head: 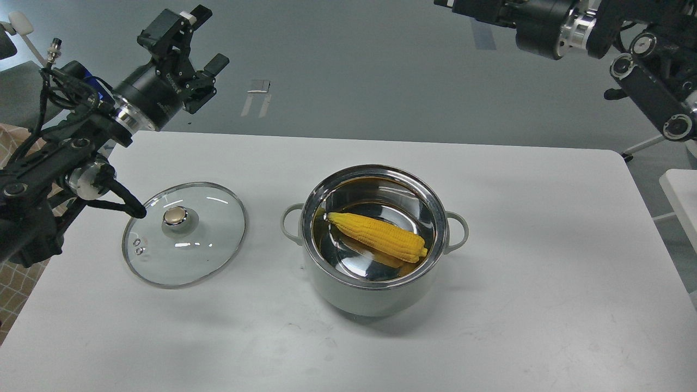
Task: Open pot and put corn in
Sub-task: 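Release the corn in the pot and raise the right gripper away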
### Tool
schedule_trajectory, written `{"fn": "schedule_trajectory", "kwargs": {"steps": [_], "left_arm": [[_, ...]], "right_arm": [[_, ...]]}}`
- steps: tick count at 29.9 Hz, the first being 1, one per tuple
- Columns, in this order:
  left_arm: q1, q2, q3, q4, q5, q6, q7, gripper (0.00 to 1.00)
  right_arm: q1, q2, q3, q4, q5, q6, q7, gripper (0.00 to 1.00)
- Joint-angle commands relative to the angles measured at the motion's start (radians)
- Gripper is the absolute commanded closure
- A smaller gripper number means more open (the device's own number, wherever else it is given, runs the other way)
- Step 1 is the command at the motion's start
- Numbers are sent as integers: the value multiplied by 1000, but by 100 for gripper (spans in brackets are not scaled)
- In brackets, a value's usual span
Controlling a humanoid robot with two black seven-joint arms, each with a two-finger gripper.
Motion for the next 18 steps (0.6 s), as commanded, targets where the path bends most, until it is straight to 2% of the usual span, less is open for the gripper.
{"fn": "schedule_trajectory", "kwargs": {"steps": [1,8,18], "left_arm": [[-1,-55,-16,44,-5,-22,0,2],[9,-194,-71,176,-7,-148,0,2],[31,-303,-92,276,-14,-150,0,2]], "right_arm": [[-88,3,36,-15,229,-30,0,0],[-219,41,64,-34,659,-25,0,0],[-293,131,142,-69,710,-25,0,0]]}}
